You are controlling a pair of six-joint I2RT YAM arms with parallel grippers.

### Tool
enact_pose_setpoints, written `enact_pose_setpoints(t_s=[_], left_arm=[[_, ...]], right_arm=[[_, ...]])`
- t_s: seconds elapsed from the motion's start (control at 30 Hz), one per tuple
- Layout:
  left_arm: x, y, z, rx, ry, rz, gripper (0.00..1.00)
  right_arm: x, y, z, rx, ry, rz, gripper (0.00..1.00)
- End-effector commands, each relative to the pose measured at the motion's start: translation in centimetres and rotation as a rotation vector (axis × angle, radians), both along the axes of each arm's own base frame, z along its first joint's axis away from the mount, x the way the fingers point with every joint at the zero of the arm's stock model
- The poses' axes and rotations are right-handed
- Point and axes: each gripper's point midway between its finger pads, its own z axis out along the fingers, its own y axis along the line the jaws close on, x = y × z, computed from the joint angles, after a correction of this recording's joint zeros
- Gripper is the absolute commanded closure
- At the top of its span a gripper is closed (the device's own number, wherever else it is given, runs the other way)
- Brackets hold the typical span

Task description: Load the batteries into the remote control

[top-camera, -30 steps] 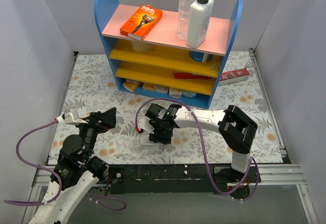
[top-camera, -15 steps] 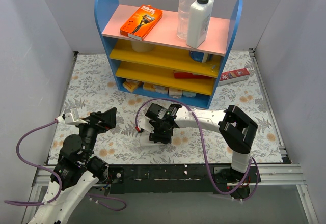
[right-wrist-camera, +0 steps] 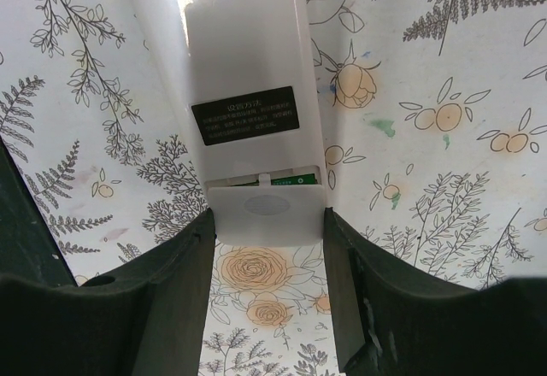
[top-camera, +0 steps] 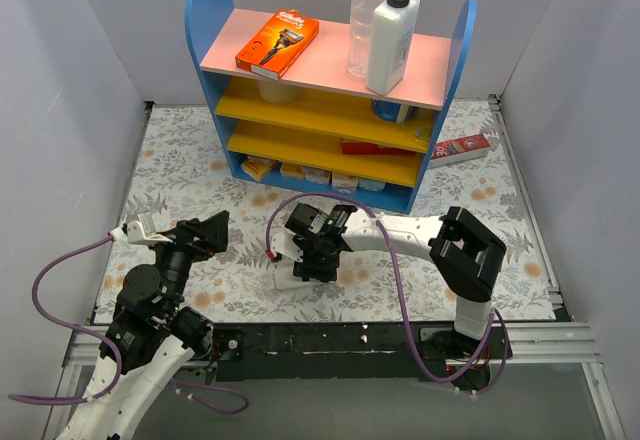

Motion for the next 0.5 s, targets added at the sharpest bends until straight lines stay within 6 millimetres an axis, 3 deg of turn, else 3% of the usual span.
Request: enact_pose_setpoints(t_s=[0.0,0.47], left_arm=[[0.35,-0.04,-0.54,0.027,0.01,0.004,0.02],[0.4,-0.1,-0.7,0.031,0.016,0.003,0.02]], right_arm=[[0.4,0.42,0.67,0.019,-0.015,0.03,0.58],[0.07,0.35,0.12,-0.001,0.009,0.065,0.5]])
